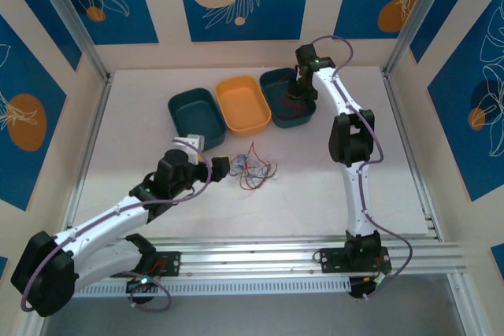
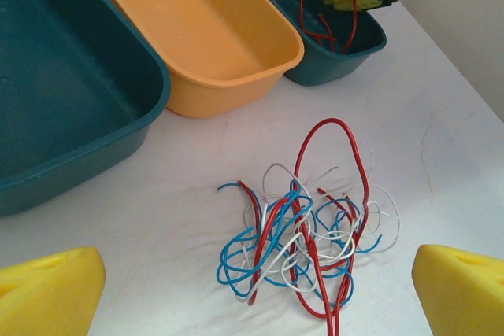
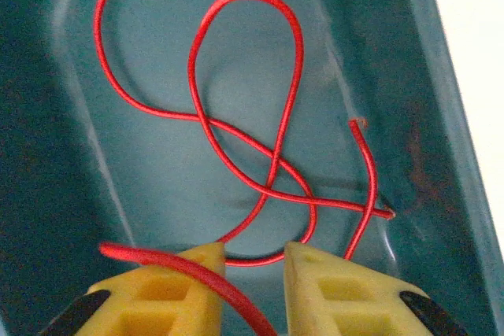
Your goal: Untangle the cables
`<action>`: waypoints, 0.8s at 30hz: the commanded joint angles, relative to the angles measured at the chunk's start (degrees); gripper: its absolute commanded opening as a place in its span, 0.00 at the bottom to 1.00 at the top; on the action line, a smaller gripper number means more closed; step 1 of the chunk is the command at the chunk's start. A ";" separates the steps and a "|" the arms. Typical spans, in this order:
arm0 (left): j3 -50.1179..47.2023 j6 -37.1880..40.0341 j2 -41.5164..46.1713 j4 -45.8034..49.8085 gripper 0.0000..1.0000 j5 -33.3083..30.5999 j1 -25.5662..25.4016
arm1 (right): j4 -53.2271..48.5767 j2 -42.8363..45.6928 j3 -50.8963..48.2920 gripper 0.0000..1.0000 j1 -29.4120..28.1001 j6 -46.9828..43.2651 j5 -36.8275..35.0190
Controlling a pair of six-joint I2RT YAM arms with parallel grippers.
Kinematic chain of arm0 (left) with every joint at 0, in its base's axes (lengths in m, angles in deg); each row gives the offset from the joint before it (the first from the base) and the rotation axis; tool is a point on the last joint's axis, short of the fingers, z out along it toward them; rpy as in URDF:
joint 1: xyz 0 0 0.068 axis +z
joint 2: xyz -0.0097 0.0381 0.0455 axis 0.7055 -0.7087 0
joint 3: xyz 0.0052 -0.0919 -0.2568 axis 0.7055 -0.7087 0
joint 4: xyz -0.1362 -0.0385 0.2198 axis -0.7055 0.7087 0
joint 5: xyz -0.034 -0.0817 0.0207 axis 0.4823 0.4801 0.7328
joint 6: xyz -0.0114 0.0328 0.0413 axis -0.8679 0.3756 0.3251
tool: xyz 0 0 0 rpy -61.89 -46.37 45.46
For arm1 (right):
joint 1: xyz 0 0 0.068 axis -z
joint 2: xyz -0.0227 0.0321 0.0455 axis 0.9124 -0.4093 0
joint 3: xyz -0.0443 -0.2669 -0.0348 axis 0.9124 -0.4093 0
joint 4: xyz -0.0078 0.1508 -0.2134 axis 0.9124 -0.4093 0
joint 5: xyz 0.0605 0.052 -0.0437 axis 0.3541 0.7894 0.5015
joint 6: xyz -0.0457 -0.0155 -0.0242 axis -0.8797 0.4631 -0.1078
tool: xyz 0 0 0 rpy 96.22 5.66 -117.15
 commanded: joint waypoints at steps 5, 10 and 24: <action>-0.11 0.03 -0.09 0.07 1.00 -0.47 -0.35 | -3.05 6.11 1.00 0.42 -0.17 -0.20 -0.46; -0.10 0.04 0.04 -0.02 1.00 -0.52 -0.35 | -2.90 10.40 -1.11 0.44 -0.18 -0.19 -0.60; 0.45 0.37 -0.93 -0.11 1.00 -0.71 -0.30 | -0.08 17.36 -15.73 0.40 -2.70 1.55 -1.22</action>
